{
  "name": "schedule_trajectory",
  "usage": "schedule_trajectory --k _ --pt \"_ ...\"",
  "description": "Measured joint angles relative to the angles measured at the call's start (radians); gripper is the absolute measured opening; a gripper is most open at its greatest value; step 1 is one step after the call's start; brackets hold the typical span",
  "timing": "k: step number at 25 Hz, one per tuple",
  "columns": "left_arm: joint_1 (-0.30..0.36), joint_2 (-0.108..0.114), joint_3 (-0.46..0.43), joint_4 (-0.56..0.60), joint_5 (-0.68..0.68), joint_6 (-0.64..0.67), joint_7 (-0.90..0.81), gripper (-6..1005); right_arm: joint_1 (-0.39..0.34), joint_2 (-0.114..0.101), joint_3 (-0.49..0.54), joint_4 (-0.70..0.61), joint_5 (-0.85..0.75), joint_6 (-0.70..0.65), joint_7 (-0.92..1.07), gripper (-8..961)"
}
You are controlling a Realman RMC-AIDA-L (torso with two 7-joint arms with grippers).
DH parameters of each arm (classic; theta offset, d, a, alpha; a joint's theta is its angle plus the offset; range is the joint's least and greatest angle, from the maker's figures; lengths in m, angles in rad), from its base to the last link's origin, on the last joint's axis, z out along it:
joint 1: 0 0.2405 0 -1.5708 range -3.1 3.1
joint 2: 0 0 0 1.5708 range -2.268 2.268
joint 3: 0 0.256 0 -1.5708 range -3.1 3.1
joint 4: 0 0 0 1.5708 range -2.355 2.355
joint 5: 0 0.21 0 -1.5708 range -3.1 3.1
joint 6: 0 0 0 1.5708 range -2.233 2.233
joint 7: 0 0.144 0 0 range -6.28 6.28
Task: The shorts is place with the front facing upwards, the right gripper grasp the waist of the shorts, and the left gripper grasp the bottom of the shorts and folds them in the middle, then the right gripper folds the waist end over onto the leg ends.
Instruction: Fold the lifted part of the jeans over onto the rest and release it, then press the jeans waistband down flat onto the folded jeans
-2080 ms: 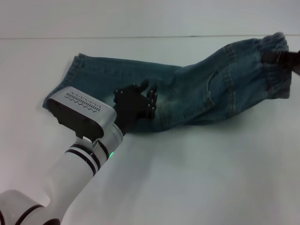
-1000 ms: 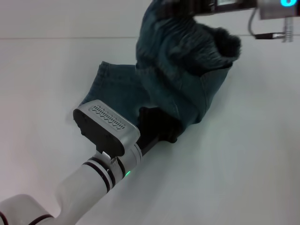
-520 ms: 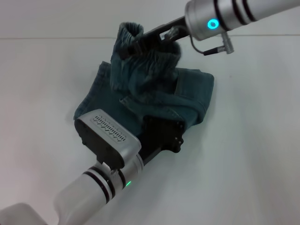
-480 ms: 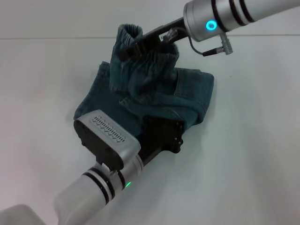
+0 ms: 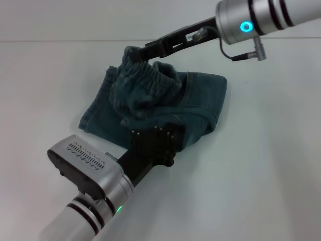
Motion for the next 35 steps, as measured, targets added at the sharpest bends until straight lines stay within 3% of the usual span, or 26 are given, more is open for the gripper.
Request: schedule_trajectory --k 5,9,14,15,16,18,22,26,30,35 --pt "0.044 0.0 0.006 0.002 0.006 0.022 0.0 -1 -0.04 -0.01 0.001 -0.047 0.046 -0.009 -0.009 554" --pt "0.108 0.0 -0.002 0.012 0.006 0.108 0.007 -1 -0.102 -0.004 0.011 -0.11 0.065 -0.013 -0.035 695" --pt "0.191 0.0 -0.063 0.03 -0.001 0.236 0.06 -1 -0.231 -0.004 0.043 -0.144 0.243 -0.013 -0.126 690" --pt "0.212 0.001 -0.089 0.035 0.001 0.306 0.063 -1 -0.287 -0.005 0.07 -0.145 0.325 -0.013 -0.181 689" --pt "0.212 0.001 -0.089 0.035 0.001 0.306 0.063 -1 -0.287 -0.005 0.07 -0.145 0.325 -0.013 -0.181 689" --pt "0.206 0.005 -0.097 0.036 0.005 0.354 0.061 -1 -0.358 0.002 0.115 -0.14 0.419 -0.005 -0.277 689" --pt "0.092 0.009 -0.084 0.043 0.009 0.365 0.056 -1 -0.475 0.007 0.171 -0.072 0.604 0.006 -0.471 689" --pt "-0.046 0.004 -0.084 0.062 0.029 0.261 0.055 -1 -0.562 0.007 0.219 0.062 0.76 0.011 -0.684 688" --pt "-0.192 0.0 -0.108 0.082 0.032 0.083 0.054 -2 -0.605 0.007 0.245 0.213 0.857 -0.014 -0.878 688" --pt "-0.269 -0.001 -0.218 0.145 0.031 -0.112 0.058 -2 -0.62 0.007 0.242 0.276 0.874 -0.037 -0.92 688"
